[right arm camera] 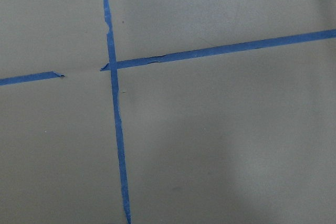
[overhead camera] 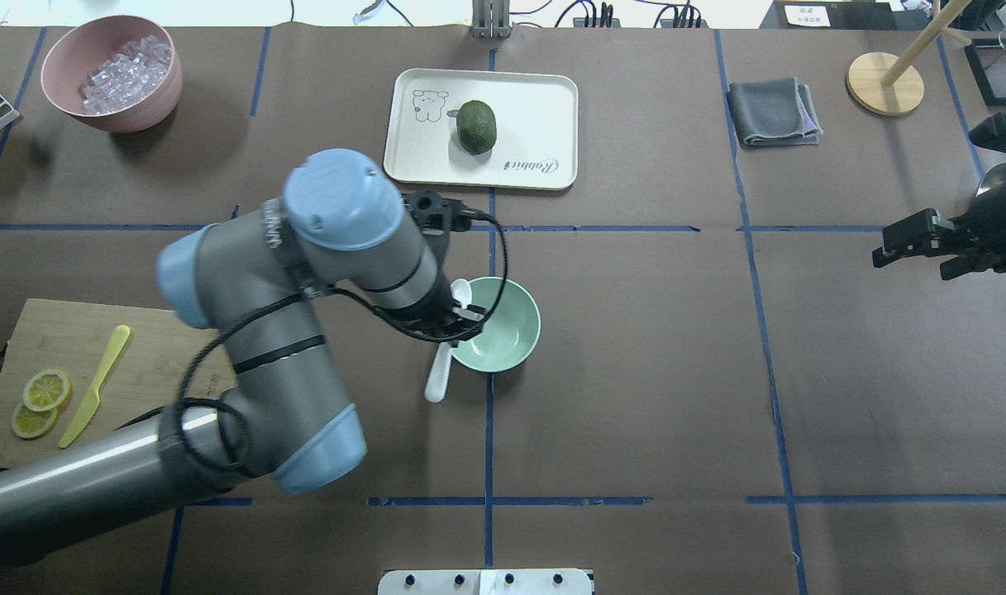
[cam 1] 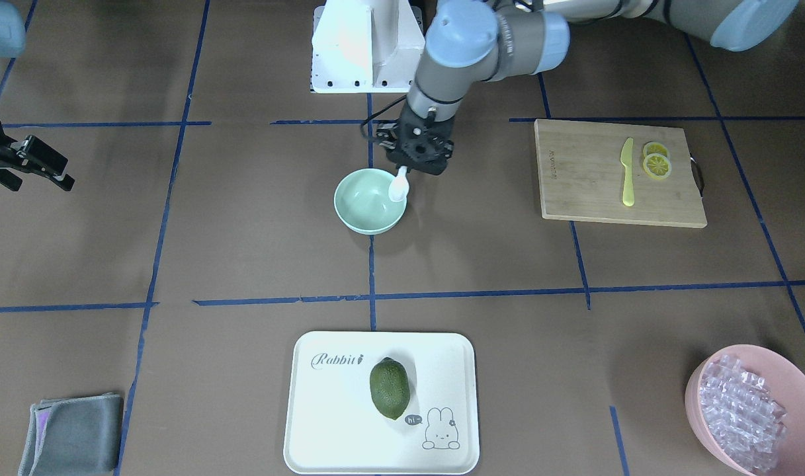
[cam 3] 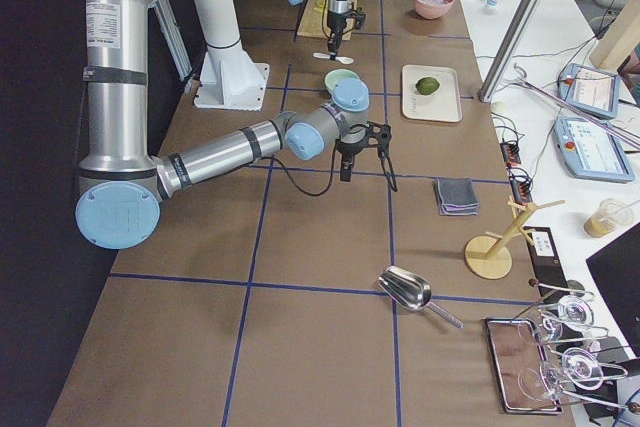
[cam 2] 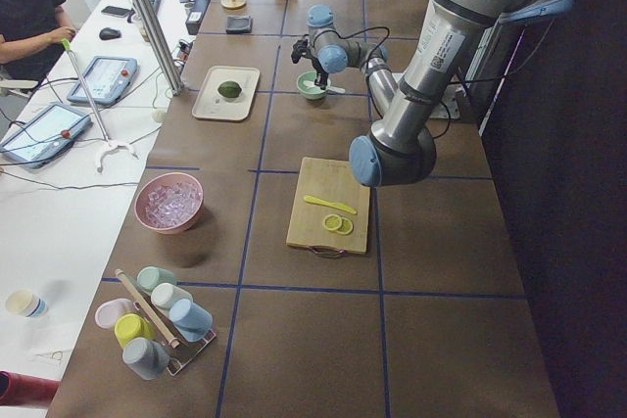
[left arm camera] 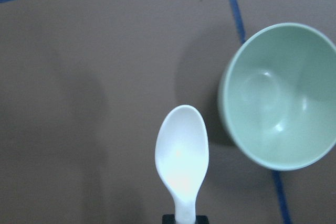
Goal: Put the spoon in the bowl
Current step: 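Carry the white spoon with the left gripper over the bowl, then release the spoon into the bowl and lift the left gripper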
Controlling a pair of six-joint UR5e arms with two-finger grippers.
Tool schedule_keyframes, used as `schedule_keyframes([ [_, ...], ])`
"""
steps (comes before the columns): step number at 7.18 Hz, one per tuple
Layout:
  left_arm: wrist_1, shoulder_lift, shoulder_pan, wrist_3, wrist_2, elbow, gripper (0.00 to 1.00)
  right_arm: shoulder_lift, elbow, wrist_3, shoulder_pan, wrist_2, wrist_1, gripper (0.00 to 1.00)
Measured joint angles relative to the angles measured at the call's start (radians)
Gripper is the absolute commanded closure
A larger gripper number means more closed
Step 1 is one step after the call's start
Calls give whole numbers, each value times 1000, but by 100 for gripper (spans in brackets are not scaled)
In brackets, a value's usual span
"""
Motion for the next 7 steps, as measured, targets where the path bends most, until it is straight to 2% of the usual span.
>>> schedule_keyframes([
  [1,-2,-48,16,-30,1,60,77,-2,0,1,0,-1,0,1],
  [4,-13,-105,39,-57,2,136,32,-6,0,3,0,-4,0,1],
  [5,-27,-109,40,-57,3,144,14,-6,0,4,0,-4,0,1],
  [7,-37,-106,29,-57,3,143,14,-5,1,6,0,-4,0,1],
])
